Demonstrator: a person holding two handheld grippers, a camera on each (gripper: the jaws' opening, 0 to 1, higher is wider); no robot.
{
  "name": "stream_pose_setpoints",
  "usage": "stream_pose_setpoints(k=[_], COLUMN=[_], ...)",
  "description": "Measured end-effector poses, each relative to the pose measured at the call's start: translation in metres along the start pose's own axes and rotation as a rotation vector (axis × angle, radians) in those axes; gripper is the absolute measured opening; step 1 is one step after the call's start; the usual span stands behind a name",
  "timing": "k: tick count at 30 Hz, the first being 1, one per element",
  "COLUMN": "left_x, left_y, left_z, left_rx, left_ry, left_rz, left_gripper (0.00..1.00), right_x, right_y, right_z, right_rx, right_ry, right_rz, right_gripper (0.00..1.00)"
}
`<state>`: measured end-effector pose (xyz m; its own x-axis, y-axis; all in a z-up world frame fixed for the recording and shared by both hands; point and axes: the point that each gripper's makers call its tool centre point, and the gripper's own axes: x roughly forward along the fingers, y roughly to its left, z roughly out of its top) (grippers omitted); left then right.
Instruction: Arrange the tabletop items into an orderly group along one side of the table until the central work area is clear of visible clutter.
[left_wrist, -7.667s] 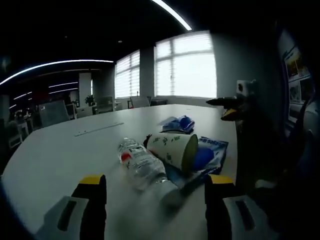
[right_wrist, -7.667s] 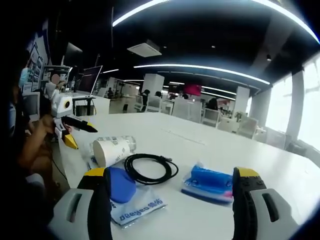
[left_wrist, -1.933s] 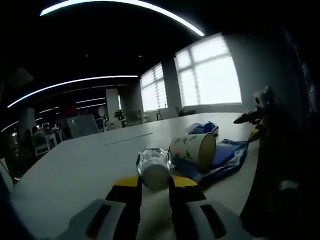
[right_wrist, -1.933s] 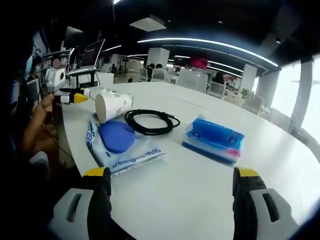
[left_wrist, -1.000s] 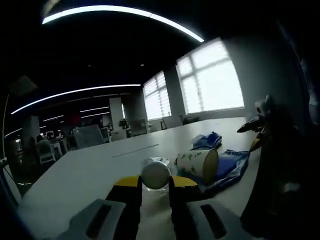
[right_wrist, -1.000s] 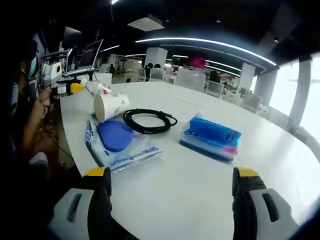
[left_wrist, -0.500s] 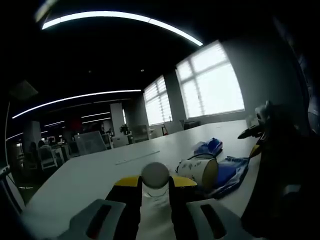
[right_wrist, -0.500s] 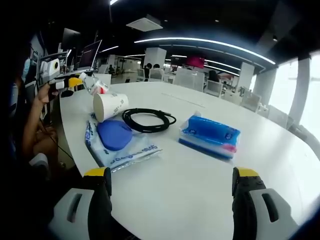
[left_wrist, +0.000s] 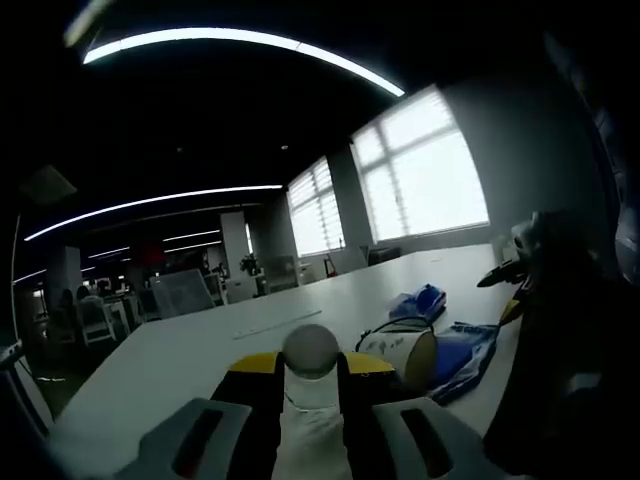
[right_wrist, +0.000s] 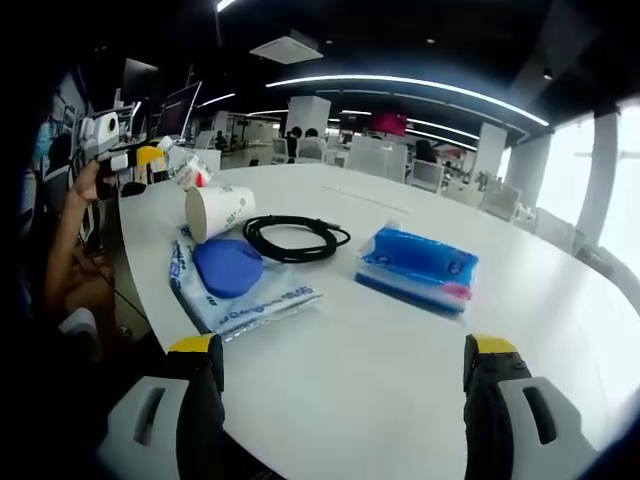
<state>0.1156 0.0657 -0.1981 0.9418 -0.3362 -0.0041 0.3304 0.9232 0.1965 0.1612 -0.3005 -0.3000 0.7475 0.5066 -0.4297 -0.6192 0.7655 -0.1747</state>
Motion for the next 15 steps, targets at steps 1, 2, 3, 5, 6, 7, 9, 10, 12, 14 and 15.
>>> stream_pose_setpoints(k=[1, 2, 3, 5, 6, 7, 9, 10, 12, 14, 15], left_x=[0.0006, 0.0009, 0.0013, 0.0024, 0.0032, 0.0039, 0.006, 0.0068, 0.0078, 0.0091, 0.0099], left_y=[0.0006, 0.0012, 0.0019, 0.0027, 0.0029, 0.003, 0.0042, 0.0047, 0.0047, 0.0046, 0.0049], left_z=[0.001, 0.0015, 0.0019, 0.0033, 0.0043, 0.0052, 0.0073, 0.0079, 0.0086, 0.0095, 0.0101], left_rx=[-0.001, -0.001, -0.003, -0.002, -0.002, 0.001, 0.003, 0.003, 0.005, 0.005, 0.005], left_ry=[-0.001, -0.001, 0.001, 0.001, 0.001, 0.0, 0.001, 0.003, 0.003, 0.003, 0.003], left_rz=[0.0, 0.0, 0.0, -0.001, -0.001, -0.002, -0.002, -0.004, -0.005, -0.007, -0.007], left_gripper=[0.19, 0.19, 0.19, 0.19, 0.19, 0.19, 0.19, 0.19, 0.19, 0.19, 0.19], right_x=[-0.0003, -0.0006, -0.0007, -0.0013, -0.0014, -0.0015, -0.0025, -0.0033, -0.0056, -0.0068, -0.0069], right_y=[-0.0004, -0.0007, -0.0009, -0.0009, -0.0009, -0.0008, -0.0018, -0.0021, -0.0031, -0.0036, -0.0034], right_z=[0.0, -0.0001, 0.0001, -0.0004, -0.0007, -0.0007, 0.0003, 0.0011, 0.004, 0.0059, 0.006], right_rx=[0.001, 0.002, 0.001, 0.0, -0.004, -0.003, 0.0, 0.0, 0.002, 0.003, 0.001], right_ry=[0.0, 0.0, -0.002, 0.002, 0.004, 0.004, -0.001, -0.004, -0.015, -0.019, -0.019], right_rz=[0.0, -0.001, -0.002, -0.004, -0.006, -0.006, -0.007, -0.007, -0.009, -0.007, -0.006], right_gripper=[0.97, 0.97, 0.97, 0.97, 0.97, 0.97, 0.97, 0.97, 0.97, 0.98, 0.98])
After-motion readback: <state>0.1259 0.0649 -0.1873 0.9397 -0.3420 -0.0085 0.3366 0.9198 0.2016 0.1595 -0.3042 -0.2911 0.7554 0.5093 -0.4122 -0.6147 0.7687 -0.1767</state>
